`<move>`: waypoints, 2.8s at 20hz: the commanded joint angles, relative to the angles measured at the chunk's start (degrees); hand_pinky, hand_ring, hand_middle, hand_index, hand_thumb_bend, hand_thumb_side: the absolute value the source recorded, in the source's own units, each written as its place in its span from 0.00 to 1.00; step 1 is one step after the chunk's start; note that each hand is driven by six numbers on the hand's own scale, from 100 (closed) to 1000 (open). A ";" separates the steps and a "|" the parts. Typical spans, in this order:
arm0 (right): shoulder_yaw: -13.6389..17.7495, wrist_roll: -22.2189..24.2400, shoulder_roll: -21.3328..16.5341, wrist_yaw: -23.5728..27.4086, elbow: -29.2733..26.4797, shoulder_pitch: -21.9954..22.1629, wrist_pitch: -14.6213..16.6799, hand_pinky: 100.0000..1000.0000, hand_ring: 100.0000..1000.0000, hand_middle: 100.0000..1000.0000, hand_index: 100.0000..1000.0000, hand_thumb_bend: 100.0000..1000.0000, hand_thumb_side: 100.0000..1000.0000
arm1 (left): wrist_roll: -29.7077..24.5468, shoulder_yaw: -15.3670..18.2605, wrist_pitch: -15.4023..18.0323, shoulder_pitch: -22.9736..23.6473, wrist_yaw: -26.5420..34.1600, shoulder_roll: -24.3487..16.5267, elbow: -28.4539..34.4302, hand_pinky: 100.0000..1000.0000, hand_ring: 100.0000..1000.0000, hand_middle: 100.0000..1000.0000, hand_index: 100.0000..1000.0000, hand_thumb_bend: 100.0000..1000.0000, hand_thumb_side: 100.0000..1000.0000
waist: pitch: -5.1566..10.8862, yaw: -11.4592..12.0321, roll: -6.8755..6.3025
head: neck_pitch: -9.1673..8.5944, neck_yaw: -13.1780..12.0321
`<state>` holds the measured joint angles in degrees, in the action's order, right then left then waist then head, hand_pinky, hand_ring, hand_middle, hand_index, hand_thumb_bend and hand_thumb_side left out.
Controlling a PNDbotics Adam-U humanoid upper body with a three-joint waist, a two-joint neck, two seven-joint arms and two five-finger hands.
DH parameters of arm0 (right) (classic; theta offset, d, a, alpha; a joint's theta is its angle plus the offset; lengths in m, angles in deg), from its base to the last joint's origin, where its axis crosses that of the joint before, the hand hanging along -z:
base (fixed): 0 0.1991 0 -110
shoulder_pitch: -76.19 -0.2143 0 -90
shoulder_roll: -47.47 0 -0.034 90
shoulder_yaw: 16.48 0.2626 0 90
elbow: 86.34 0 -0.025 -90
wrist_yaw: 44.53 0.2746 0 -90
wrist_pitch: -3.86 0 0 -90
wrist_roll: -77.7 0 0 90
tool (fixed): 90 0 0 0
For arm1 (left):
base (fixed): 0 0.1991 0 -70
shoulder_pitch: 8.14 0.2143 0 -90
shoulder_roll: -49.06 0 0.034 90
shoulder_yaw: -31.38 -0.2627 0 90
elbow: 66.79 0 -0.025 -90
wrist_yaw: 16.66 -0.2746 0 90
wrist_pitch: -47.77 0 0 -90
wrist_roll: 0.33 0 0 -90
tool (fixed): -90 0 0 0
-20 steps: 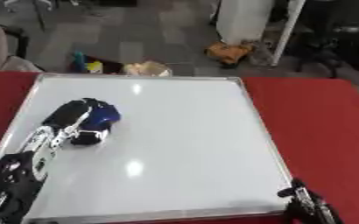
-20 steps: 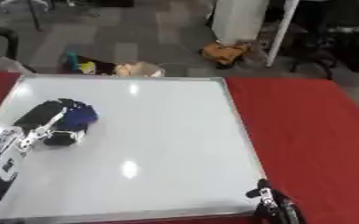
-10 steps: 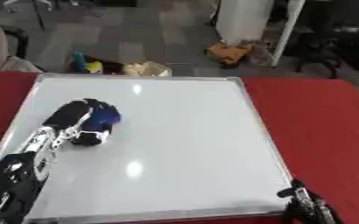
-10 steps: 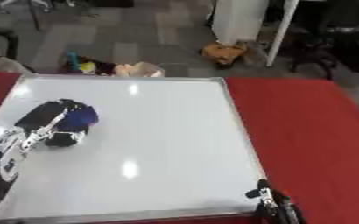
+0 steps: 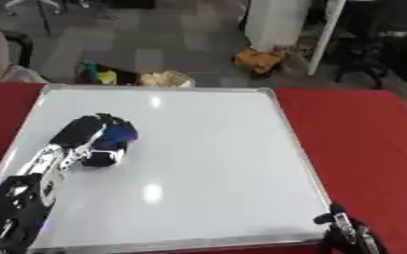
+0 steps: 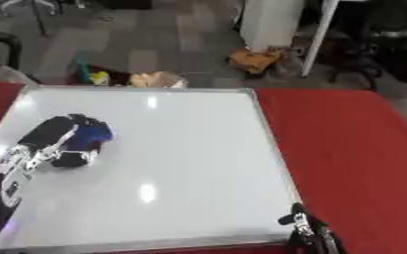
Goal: Wipe the whiteboard clean with a brush.
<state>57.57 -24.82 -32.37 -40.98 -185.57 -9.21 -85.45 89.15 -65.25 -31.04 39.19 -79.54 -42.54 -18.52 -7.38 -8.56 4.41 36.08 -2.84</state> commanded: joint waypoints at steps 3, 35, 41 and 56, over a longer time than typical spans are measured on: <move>0.01 0.11 -0.34 -0.32 -0.58 -0.13 0.07 0.27 0.16 0.00 0.49 0.00 0.81 | 2.09 0.99 -2.12 0.48 -1.50 -1.03 -3.29 0.43 0.60 0.63 0.85 0.11 0.27 | 0.09 0.12 -0.05 | -0.83 0.28; 0.11 0.18 -0.22 -0.25 -0.87 0.01 -0.01 0.27 0.16 0.00 0.49 0.00 0.81 | 4.70 0.83 -2.65 1.73 -5.01 2.09 -7.68 0.46 0.62 0.62 0.85 0.00 0.44 | 0.13 -0.21 0.35 | -1.24 0.32; 0.06 0.24 -0.24 -0.20 -1.01 0.06 -0.08 0.27 0.16 0.00 0.49 0.00 0.80 | 3.20 -1.03 -0.91 1.69 -3.64 3.30 -4.94 0.47 0.62 0.62 0.86 0.00 0.46 | 0.23 -0.16 0.51 | -1.30 0.17; 0.03 0.29 -0.30 -0.12 -0.86 -0.13 -0.03 0.27 0.16 0.00 0.49 0.00 0.81 | 0.71 -5.66 2.32 3.40 -1.47 4.02 1.58 0.51 0.64 0.63 0.86 0.00 0.48 | 0.26 -0.37 0.20 | -1.33 0.02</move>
<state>57.57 -24.60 -32.32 -40.98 -185.57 -8.97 -85.54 90.67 -69.32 -29.04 41.00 -81.49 -40.52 -15.76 -7.03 -8.75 4.65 35.18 -2.87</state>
